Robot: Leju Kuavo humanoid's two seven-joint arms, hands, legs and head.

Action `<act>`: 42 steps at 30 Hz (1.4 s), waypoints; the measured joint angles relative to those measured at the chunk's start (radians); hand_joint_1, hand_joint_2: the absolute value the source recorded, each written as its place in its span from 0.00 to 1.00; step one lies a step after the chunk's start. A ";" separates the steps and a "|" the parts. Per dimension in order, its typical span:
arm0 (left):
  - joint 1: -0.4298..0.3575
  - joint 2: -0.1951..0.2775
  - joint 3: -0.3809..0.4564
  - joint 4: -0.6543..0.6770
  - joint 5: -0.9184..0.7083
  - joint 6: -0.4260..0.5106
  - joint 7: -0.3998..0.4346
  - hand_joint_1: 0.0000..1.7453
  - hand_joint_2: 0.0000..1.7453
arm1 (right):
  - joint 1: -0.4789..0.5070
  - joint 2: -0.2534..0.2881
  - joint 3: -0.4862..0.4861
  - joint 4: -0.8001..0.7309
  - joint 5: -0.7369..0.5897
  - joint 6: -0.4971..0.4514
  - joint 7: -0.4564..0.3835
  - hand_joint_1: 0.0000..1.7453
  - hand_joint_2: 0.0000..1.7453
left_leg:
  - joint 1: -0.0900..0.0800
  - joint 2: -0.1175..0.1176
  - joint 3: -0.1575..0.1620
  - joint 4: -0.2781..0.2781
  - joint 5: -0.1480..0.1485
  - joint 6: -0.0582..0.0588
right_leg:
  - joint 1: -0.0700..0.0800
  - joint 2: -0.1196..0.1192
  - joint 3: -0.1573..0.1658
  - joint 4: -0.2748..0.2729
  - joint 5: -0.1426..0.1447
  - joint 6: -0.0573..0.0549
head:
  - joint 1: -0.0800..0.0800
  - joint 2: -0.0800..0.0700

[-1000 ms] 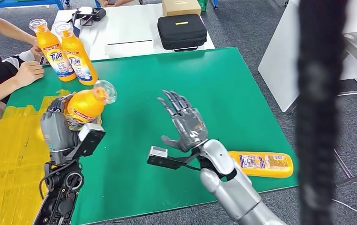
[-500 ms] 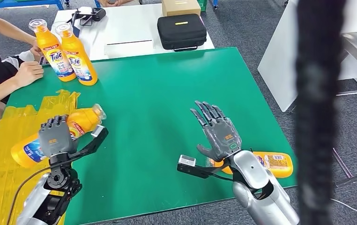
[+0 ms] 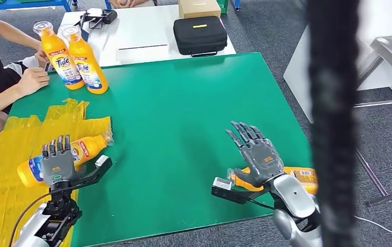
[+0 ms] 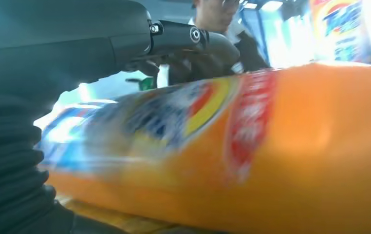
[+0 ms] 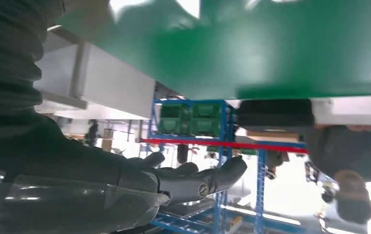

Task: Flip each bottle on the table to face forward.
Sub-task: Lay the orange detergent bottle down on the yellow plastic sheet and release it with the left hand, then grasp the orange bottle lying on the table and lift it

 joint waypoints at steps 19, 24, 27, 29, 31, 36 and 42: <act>0.051 -0.101 0.235 -0.026 0.277 0.043 -0.369 0.00 0.00 | 0.114 -0.055 -0.111 -0.118 0.008 0.021 -0.020 0.00 1.00 | -0.002 -0.002 0.004 0.000 -0.001 0.002 | -0.002 -0.002 0.004 0.000 -0.002 0.002 | 0.000 0.000; 0.103 -0.170 0.366 -0.135 0.429 0.038 -0.562 0.00 0.00 | 0.149 -0.060 -0.186 -0.161 -0.034 0.090 -0.044 0.00 1.00 | -0.003 -0.002 0.004 0.000 -0.001 0.002 | -0.002 -0.002 0.004 0.000 -0.002 0.003 | 0.000 0.000; 0.121 -0.200 0.383 -0.198 0.500 0.018 -0.600 0.00 0.00 | 0.168 -0.081 -0.238 -0.167 -0.075 0.167 -0.075 0.00 1.00 | -0.003 -0.002 0.004 0.000 -0.001 0.003 | -0.003 -0.002 0.004 0.000 -0.001 0.003 | 0.000 0.000; 0.138 -0.214 0.382 -0.249 0.536 0.003 -0.613 0.00 0.00 | 0.183 -0.095 -0.270 -0.166 -0.090 0.202 -0.097 0.00 1.00 | -0.003 -0.001 0.004 0.000 -0.001 0.004 | -0.003 -0.002 0.004 0.000 -0.001 0.003 | 0.000 0.000; 0.157 -0.227 0.376 -0.301 0.559 -0.010 -0.620 0.00 0.00 | 0.196 -0.102 -0.295 -0.164 -0.094 0.221 -0.109 0.00 1.00 | -0.003 -0.001 0.003 0.000 -0.001 0.004 | -0.003 -0.002 0.003 0.000 -0.001 0.003 | 0.000 0.000; 0.197 -0.246 0.344 -0.420 0.611 -0.033 -0.631 0.00 0.00 | 0.218 -0.105 -0.343 -0.152 -0.085 0.242 -0.111 0.00 1.00 | -0.003 0.000 0.003 0.000 -0.002 0.005 | -0.003 -0.001 0.002 0.000 -0.001 0.003 | 0.000 0.000; 0.224 -0.256 0.305 -0.506 0.652 -0.045 -0.643 0.00 0.00 | 0.231 -0.097 -0.383 -0.107 -0.066 0.254 -0.094 0.00 1.00 | -0.003 0.000 0.002 0.000 -0.003 0.004 | -0.002 -0.001 0.002 0.000 -0.002 0.003 | 0.000 0.000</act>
